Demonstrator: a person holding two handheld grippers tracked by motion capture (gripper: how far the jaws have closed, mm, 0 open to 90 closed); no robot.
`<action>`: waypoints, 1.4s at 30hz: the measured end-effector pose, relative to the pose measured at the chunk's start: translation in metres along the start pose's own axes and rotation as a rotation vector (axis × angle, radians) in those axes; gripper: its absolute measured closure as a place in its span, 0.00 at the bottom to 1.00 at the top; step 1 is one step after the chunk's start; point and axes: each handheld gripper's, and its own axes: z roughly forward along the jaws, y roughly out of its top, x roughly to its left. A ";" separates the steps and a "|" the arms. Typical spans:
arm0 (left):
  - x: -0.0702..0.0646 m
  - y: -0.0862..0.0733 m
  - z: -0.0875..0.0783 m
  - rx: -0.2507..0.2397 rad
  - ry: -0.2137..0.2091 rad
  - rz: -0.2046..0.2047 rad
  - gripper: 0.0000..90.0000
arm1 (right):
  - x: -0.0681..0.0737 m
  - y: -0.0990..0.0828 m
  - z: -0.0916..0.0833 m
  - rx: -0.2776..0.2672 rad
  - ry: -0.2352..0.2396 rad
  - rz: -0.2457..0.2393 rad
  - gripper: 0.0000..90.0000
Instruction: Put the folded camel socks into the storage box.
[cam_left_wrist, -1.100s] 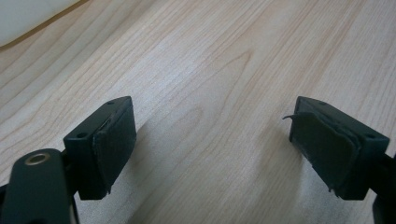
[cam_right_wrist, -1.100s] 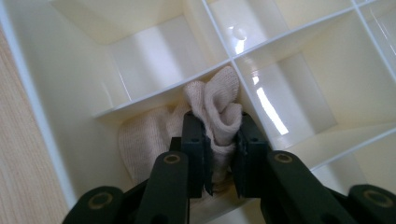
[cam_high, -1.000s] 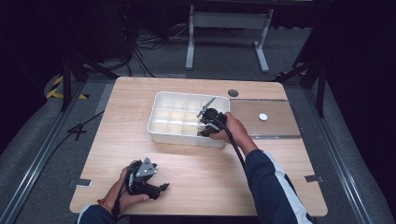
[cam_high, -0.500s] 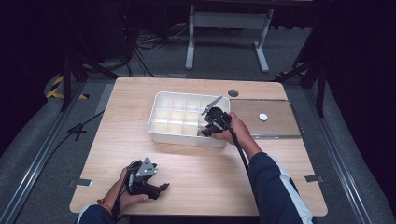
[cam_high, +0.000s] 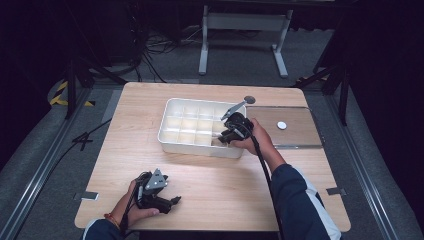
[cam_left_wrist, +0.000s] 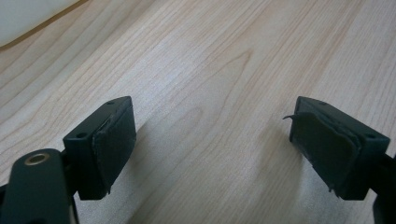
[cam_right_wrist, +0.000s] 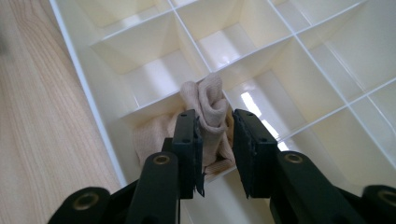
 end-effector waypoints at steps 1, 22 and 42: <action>0.000 0.000 0.000 -0.001 0.000 -0.003 0.16 | 0.001 0.000 -0.001 -0.003 0.001 -0.006 0.79; 0.000 -0.001 0.000 -0.003 0.000 -0.009 0.16 | 0.013 -0.006 -0.035 -0.085 -0.045 0.004 0.68; -0.001 -0.001 0.000 -0.001 0.006 -0.008 0.16 | 0.029 -0.027 -0.064 -0.105 -0.145 -0.037 0.50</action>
